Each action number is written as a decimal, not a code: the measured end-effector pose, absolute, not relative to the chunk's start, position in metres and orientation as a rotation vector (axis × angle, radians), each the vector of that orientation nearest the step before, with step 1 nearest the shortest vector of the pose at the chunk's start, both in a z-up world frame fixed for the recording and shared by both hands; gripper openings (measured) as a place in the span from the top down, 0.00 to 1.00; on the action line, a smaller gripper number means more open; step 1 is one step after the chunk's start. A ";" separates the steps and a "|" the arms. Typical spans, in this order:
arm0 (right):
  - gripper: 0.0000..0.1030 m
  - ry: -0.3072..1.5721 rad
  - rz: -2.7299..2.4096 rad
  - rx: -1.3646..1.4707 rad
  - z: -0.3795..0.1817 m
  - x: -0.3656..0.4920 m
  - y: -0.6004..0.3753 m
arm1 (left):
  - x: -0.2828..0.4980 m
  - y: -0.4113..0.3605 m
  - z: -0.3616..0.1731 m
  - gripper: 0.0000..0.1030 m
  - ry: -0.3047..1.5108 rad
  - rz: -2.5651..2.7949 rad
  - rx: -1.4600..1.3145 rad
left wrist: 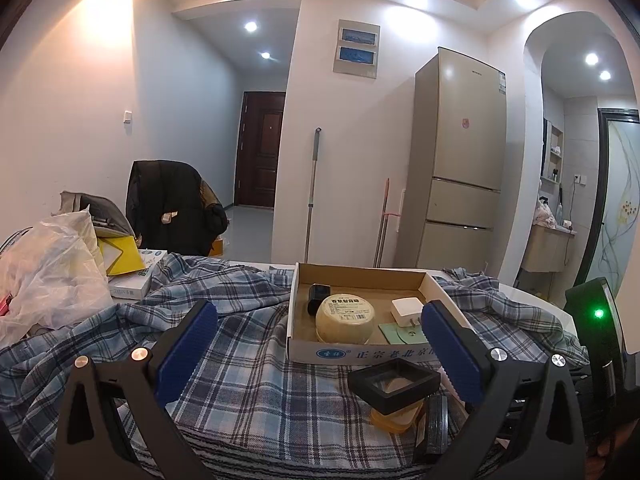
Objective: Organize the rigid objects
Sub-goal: 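Move the right gripper to the white tube and grasp it, then hold the white tube in the right gripper while the left grasps the black frame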
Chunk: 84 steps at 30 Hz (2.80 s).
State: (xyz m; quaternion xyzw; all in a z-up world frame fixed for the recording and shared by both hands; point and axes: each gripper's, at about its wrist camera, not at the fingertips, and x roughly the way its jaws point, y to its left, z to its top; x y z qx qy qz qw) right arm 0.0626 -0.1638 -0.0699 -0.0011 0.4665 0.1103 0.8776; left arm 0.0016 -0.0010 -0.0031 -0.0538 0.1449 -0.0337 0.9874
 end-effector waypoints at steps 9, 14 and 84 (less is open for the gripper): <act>0.62 0.956 0.220 -0.063 -0.074 0.066 -0.156 | 0.001 -0.001 -0.003 0.00 0.293 -0.068 -0.107; 0.62 0.911 0.226 -0.035 -0.056 0.061 -0.169 | 0.002 -0.001 -0.003 0.00 0.296 -0.061 -0.104; 0.62 0.864 0.128 0.080 -0.055 0.067 -0.238 | 0.047 -0.022 -0.066 0.29 1.019 -0.199 -0.030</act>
